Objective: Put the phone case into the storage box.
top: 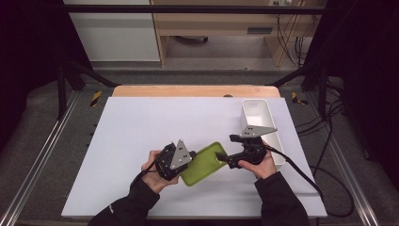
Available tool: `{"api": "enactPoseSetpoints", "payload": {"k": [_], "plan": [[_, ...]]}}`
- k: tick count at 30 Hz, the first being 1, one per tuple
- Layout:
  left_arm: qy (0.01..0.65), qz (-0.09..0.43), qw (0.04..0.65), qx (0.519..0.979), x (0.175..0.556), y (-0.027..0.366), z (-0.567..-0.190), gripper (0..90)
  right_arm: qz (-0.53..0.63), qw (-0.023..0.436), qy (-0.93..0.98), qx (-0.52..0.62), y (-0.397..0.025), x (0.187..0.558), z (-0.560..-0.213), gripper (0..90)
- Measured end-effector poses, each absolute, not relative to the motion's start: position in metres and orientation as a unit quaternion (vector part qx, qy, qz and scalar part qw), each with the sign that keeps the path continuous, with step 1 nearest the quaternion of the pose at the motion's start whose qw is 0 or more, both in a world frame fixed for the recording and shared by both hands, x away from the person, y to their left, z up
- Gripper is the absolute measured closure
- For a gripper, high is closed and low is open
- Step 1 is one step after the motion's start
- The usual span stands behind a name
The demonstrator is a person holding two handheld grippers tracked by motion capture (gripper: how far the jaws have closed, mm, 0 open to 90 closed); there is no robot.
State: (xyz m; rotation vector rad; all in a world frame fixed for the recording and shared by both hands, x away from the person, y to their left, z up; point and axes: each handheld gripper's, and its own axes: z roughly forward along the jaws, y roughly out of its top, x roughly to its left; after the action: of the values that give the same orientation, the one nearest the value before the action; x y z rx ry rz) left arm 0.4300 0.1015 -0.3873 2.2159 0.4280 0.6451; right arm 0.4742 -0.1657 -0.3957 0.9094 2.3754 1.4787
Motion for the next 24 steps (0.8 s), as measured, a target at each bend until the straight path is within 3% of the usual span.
{"api": "enactPoseSetpoints", "payload": {"k": [9,10,24], "plan": [[0.162,0.252,0.39,0.871,0.4287,0.0981,-0.3852,88.4,0.494,0.088,0.807,0.31,-0.1654,0.4767,-0.3968,19.7],[0.16,0.253,0.39,0.871,0.4284,0.098,-0.3849,88.3,0.495,0.083,0.809,0.306,-0.1656,0.4768,-0.3968,24.5],[0.152,0.253,0.391,0.872,0.4254,0.0981,-0.3856,88.4,0.486,0.039,0.818,0.304,-0.1651,0.4804,-0.399,44.9]]}}
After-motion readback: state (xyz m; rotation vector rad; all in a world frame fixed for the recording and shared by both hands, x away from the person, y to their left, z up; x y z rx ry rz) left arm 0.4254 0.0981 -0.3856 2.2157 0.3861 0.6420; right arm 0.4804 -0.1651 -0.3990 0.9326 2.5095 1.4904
